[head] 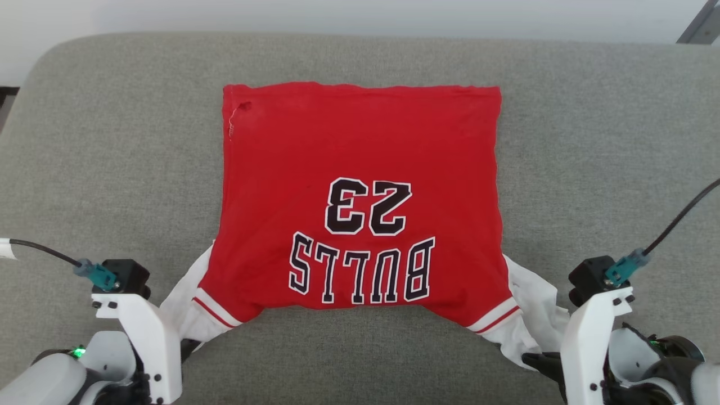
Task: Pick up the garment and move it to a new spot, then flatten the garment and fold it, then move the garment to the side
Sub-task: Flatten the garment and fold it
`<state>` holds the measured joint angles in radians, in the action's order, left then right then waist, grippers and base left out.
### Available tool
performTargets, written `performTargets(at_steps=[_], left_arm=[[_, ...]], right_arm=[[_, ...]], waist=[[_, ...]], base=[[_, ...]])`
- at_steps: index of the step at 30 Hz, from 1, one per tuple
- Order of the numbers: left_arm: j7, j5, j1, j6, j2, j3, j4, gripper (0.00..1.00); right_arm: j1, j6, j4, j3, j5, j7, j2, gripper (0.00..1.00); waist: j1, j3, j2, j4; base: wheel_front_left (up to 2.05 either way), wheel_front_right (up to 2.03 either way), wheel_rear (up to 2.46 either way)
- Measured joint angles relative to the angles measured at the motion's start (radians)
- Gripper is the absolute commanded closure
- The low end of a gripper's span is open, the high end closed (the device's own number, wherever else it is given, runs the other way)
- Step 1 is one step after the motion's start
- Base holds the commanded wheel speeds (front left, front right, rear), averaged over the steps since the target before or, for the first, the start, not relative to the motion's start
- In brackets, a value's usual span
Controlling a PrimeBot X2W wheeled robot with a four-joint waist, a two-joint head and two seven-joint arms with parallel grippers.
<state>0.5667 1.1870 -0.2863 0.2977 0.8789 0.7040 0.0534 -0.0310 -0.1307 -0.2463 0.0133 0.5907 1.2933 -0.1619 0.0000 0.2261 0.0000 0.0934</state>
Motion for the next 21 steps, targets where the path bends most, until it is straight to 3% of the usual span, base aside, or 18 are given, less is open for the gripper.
performTargets(at_steps=[2,4,11,21], left_arm=[[-0.017,-0.001,-0.001,-0.008,-0.017,0.000,-0.013,1.00],[-0.026,-0.007,-0.003,-0.017,-0.032,0.003,-0.026,1.00],[-0.058,-0.027,-0.020,-0.040,-0.052,0.005,-0.063,1.00],[-0.102,-0.067,-0.037,-0.068,-0.065,0.015,-0.072,1.00]], right_arm=[[-0.003,0.000,0.034,0.019,-0.031,-0.045,-0.011,0.56],[-0.015,0.000,0.059,0.041,-0.053,-0.083,-0.031,0.00],[-0.053,0.000,0.045,0.089,-0.083,-0.151,-0.083,0.00],[-0.125,0.000,-0.161,0.032,-0.097,-0.165,-0.074,0.00]], waist=[[0.0000,0.011,0.0000,0.001],[0.0000,0.020,0.0000,0.003],[0.0000,0.039,0.0000,0.000],[0.0000,0.056,0.0000,0.003]], base=[[0.00,0.00,0.00],[0.00,0.00,0.00],[0.00,0.00,0.00],[0.00,0.00,0.00]])
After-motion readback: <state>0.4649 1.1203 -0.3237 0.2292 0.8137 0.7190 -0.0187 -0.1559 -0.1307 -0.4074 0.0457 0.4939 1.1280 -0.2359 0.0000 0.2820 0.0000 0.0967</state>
